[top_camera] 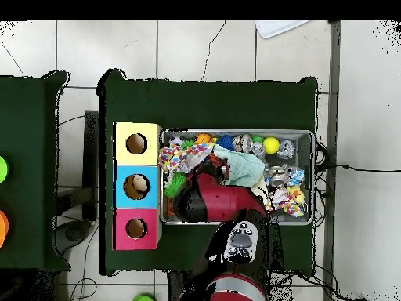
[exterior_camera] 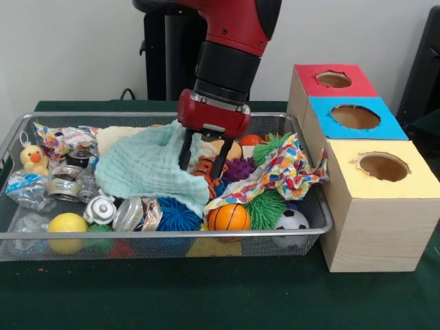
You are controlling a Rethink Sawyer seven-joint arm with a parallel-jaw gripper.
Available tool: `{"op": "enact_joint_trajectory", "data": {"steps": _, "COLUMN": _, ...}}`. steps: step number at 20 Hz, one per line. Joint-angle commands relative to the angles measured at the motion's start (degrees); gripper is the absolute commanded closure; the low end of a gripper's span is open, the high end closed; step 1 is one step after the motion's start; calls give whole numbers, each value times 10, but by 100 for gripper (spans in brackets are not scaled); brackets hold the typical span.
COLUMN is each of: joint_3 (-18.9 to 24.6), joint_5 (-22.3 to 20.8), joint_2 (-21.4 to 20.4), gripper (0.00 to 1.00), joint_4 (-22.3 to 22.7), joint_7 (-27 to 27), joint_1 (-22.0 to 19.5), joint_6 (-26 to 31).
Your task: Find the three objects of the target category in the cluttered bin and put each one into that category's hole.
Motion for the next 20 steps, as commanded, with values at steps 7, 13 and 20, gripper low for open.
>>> {"op": "enact_joint_trajectory", "data": {"steps": 7, "joint_3": 65, "joint_5": -4, "joint_2": 62, "gripper": 0, "joint_4": -18, "joint_7": 93, "joint_1": -27, "joint_6": -57}}
{"op": "enact_joint_trajectory", "data": {"steps": 13, "joint_3": 77, "joint_5": 21, "joint_2": 66, "gripper": 0, "joint_4": -11, "joint_7": 108, "joint_1": -28, "joint_6": -49}}
{"op": "enact_joint_trajectory", "data": {"steps": 20, "joint_3": 96, "joint_5": 52, "joint_2": 63, "gripper": 0, "joint_4": 11, "joint_7": 129, "joint_1": -33, "joint_6": -30}}
